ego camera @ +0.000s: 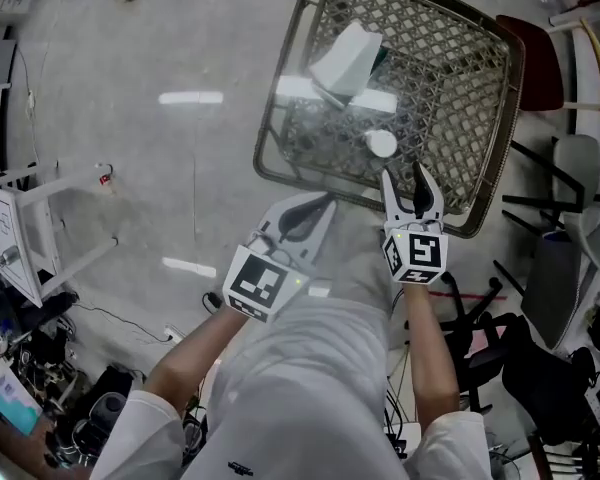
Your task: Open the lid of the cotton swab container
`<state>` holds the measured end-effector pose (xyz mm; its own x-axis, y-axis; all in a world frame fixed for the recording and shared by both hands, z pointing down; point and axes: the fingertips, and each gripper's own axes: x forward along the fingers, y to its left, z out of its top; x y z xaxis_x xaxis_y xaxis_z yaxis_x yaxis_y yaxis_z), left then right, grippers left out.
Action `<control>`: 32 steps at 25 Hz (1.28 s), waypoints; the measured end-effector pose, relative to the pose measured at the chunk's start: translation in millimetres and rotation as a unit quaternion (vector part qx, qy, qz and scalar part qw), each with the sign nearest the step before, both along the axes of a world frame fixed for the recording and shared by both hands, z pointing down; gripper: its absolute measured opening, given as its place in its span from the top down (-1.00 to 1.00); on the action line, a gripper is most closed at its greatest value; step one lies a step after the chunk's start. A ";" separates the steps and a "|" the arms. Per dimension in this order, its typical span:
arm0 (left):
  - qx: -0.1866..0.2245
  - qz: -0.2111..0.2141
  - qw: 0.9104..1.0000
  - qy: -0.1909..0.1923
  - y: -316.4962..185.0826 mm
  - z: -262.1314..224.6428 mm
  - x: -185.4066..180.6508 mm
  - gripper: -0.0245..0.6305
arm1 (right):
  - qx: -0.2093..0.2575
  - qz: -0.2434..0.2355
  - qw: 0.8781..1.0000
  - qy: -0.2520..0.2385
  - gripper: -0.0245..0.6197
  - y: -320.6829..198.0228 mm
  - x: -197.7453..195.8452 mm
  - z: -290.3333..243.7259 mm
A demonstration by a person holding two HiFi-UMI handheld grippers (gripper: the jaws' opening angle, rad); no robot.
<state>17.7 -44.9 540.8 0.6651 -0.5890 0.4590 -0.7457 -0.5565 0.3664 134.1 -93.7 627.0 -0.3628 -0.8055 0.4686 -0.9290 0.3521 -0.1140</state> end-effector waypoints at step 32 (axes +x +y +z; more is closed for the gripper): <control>-0.015 -0.002 1.000 -0.011 -17.9 60.8 12.3 0.92 | -0.070 -0.013 0.996 0.057 0.14 -41.2 -18.9 134.9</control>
<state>30.0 -62.8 601.6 0.6522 -0.5780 0.4905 -0.7561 -0.5421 0.3667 115.2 -135.0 761.9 -0.3213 -0.7198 0.6153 -0.9294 0.3644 -0.0591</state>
